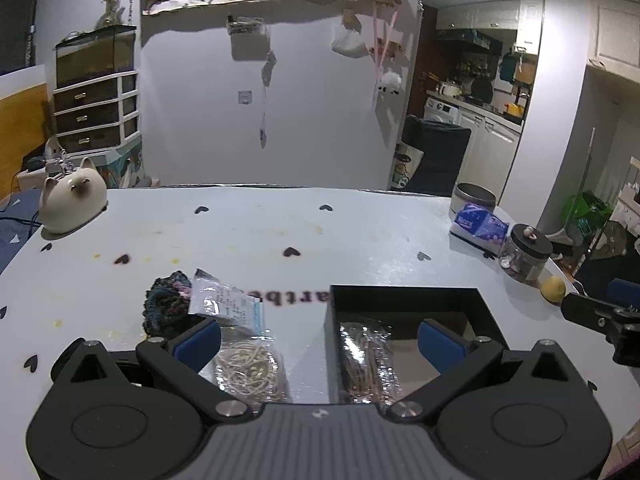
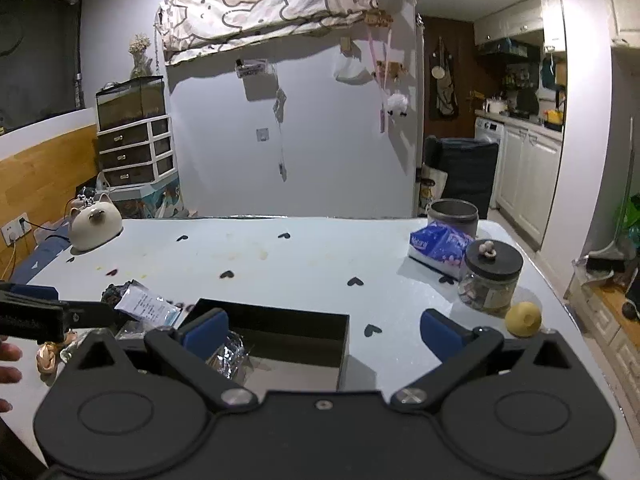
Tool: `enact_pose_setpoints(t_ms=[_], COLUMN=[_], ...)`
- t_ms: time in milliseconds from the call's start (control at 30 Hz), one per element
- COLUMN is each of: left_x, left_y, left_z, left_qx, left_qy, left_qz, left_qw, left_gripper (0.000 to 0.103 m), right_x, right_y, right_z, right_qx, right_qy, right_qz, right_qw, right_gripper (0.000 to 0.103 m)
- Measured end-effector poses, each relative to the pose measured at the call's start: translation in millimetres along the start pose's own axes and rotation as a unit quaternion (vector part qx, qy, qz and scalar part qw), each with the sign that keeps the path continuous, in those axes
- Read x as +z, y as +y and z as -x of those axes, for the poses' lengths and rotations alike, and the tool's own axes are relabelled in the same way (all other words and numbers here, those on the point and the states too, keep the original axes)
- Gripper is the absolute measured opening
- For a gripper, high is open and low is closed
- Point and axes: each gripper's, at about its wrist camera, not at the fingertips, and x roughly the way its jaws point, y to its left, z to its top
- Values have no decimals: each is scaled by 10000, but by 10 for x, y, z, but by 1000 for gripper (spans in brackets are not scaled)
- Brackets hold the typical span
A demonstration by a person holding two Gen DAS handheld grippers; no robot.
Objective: Organize soft objects
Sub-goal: 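Open both tools to release the bags and lift away from the box, then grasp the tan satin bow with the left tool while the right grasps the floral pouch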
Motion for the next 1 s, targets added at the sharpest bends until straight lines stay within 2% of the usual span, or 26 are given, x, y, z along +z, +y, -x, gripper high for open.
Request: enact_pose_setpoints(t_ms=[367, 800, 900, 1000], left_x=[52, 83, 60, 45], left_y=[619, 1759, 1999, 2208], left_z=[113, 136, 118, 48], left_qx=[139, 394, 336, 95], left_qy=[-141, -37, 31, 313], left_qz=[95, 193, 193, 215], left_qw=[9998, 9990, 9992, 9992], left_gripper=[103, 103, 103, 103], right_x=[62, 155, 165, 161], right_y=[460, 1500, 1738, 1961], right_z=[-41, -347, -436, -541], right_qx=[-49, 215, 319, 454], right_qy=[-139, -81, -15, 108], right_qz=[78, 134, 163, 165], right_qw=[9999, 9996, 9994, 9988], right_gripper=[103, 103, 103, 103])
